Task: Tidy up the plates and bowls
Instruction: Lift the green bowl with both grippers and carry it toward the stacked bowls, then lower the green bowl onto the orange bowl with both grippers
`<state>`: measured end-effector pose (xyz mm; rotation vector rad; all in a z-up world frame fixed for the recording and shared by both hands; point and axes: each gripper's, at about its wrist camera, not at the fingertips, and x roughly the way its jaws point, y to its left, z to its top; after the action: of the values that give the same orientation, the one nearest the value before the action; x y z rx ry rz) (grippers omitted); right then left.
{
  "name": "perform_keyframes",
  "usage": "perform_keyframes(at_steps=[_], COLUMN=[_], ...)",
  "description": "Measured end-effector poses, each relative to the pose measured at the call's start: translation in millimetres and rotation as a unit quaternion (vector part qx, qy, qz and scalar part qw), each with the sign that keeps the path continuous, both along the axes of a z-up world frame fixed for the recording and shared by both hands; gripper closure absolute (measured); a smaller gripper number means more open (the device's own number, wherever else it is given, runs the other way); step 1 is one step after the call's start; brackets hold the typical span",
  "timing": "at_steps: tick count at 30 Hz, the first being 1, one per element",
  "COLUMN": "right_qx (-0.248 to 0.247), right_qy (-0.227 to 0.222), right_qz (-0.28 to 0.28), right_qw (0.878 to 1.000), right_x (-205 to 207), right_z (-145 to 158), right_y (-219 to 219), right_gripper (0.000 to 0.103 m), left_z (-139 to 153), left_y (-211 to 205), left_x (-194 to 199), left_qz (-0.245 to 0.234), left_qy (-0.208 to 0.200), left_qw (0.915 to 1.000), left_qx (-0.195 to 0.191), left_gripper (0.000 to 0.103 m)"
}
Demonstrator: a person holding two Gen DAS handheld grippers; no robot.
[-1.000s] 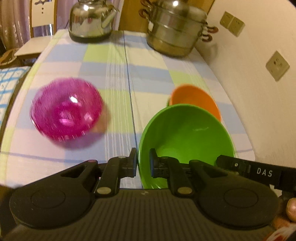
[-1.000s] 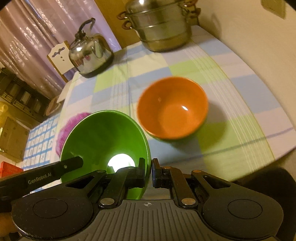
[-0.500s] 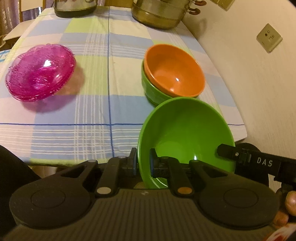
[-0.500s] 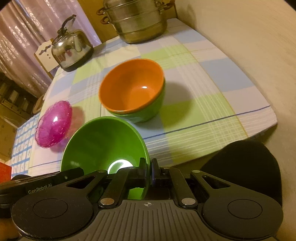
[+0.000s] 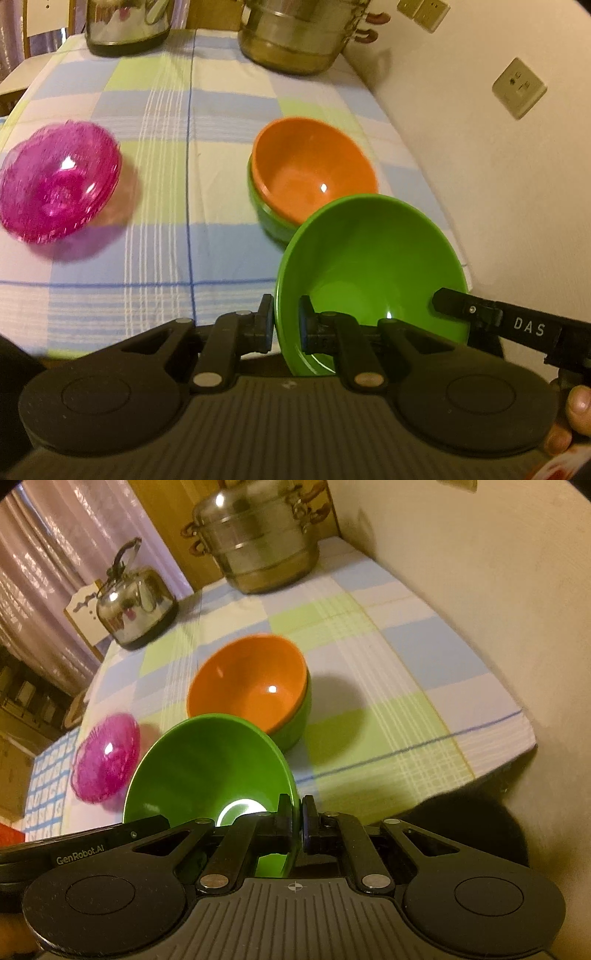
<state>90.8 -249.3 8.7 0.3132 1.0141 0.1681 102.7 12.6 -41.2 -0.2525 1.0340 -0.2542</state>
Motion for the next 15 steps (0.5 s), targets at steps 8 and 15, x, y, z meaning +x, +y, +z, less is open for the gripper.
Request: perform_keyframes(at_steps=[8, 15], right_qx=[-0.003, 0.000], right_qy=[-0.029, -0.033], right_qz=[-0.003, 0.001], right_qw=[1.000, 0.999], right_x=[29, 78], right_z=[29, 33], right_y=[-6, -6], right_gripper=[0.098, 0.097], left_z=[28, 31], left_y=[-8, -13], left_x=[35, 84], left_qz=[-0.002, 0.002], left_qy=[-0.027, -0.027], left_qw=[0.9996, 0.9996], left_qx=[-0.006, 0.000], left_gripper=[0.092, 0.092])
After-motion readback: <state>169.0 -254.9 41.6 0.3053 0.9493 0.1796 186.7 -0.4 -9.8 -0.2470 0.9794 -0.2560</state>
